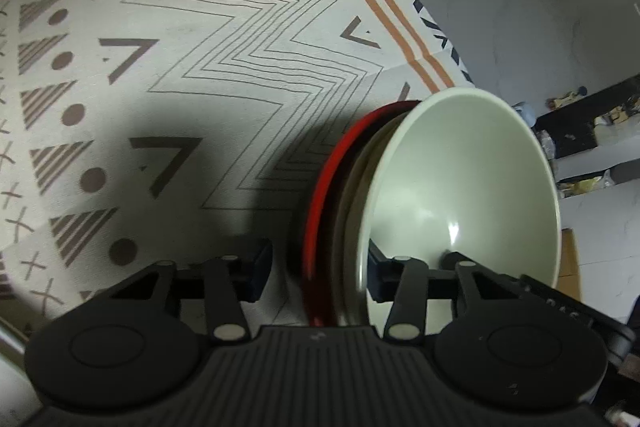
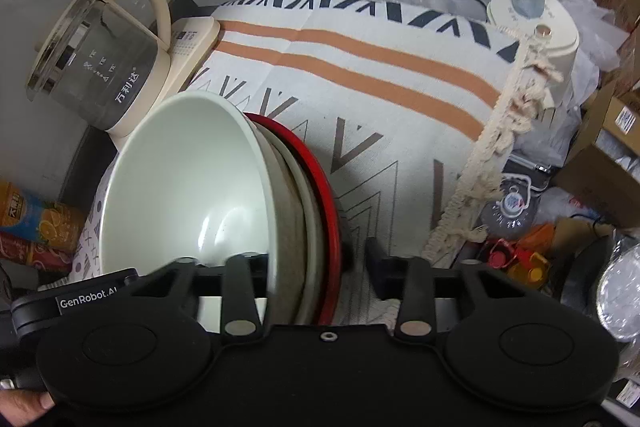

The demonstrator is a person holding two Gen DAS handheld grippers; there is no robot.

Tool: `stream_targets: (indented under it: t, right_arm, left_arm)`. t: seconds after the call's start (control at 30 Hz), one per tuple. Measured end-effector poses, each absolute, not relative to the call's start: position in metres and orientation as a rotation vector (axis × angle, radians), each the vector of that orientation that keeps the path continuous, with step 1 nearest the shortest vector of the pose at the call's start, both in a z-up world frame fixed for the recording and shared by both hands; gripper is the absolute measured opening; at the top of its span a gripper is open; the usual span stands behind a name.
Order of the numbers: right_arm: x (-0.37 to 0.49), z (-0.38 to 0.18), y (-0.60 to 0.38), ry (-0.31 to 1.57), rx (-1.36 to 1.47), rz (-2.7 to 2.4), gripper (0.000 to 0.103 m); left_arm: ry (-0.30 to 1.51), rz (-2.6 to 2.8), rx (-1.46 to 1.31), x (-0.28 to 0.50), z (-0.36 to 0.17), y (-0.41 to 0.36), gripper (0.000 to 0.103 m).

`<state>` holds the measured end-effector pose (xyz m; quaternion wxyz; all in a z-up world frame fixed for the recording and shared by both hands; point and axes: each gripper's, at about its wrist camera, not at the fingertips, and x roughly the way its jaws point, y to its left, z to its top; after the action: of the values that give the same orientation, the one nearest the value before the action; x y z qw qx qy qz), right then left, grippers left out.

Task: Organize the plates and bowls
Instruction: 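Move both grippers to the red bowl stack and close on its rim, then lift the red and green bowl stack with both grippers toward the plate stack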

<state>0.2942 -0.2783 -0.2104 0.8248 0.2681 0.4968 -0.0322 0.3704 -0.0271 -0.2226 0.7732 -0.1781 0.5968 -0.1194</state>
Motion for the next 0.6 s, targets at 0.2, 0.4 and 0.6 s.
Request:
stream_targets:
  t: [0.2, 0.4, 0.6]
  right_arm:
    - [0.299, -0.214, -0.280, 1.043, 0.596, -0.057, 0.035]
    - [0.294, -0.213, -0.285, 1.034, 0.616, -0.048, 0.031]
    - [0.288, -0.204, -0.286, 1.004, 0.621, -0.006, 0.031]
  left_arm:
    - [1.297, -0.261, -0.424, 0.372, -0.225, -0.027, 0.038]
    - [1.265, -0.257, -0.407, 0.363, -0.219, -0.027, 0.035]
    - [1.222, -0.242, -0.438, 0.351, -0.209, -0.021, 0.035]
